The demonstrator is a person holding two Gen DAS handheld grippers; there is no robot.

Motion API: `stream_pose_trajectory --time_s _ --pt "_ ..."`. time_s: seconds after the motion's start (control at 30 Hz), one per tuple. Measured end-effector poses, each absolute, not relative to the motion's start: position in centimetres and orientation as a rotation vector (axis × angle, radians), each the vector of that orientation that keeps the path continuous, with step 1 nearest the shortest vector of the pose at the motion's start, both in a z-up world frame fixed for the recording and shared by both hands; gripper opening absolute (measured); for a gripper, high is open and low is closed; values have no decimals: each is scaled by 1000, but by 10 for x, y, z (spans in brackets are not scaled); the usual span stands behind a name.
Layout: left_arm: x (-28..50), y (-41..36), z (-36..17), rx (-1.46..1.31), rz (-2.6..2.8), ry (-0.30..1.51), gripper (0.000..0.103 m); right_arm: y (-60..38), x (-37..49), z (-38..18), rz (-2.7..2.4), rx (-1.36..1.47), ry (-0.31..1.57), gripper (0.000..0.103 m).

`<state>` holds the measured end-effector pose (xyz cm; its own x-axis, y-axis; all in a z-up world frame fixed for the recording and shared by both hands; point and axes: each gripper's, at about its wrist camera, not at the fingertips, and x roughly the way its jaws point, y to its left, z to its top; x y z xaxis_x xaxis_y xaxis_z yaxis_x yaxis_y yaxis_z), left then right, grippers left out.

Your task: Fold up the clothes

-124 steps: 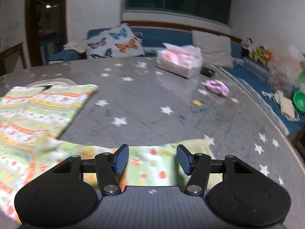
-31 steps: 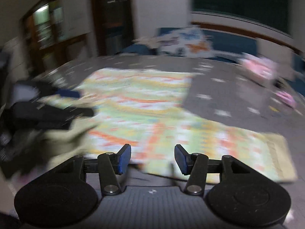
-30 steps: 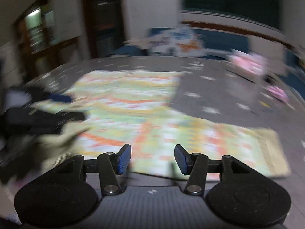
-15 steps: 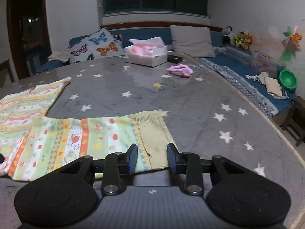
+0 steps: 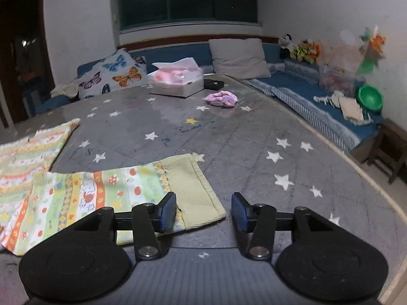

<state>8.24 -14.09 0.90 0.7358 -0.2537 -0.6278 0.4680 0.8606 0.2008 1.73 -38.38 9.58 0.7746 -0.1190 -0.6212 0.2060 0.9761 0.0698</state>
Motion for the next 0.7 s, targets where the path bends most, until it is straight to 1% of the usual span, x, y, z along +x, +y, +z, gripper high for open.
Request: stream_pose_trajectory --time_s 0.1,0.17,0.27,0.3,0.33,0.5,0.7 --pt "82 -144 9 366 -412 629 62 -384 16 92 -158 145 673 47" --pt "82 -146 7 368 -415 633 63 -382 16 90 -160 129 666 43" --pt "83 -147 6 371 -416 639 63 -381 17 90 -148 129 657 26" --pt "83 -148 6 370 -416 640 63 -382 18 91 -139 139 655 10" --pt "83 -148 6 370 -417 641 63 -383 19 92 -131 147 651 8" --pt "81 -152 6 382 -431 635 65 -385 26 105 -122 155 615 8" --pt "81 -159 0 401 -444 630 66 -384 33 99 -124 146 657 8"
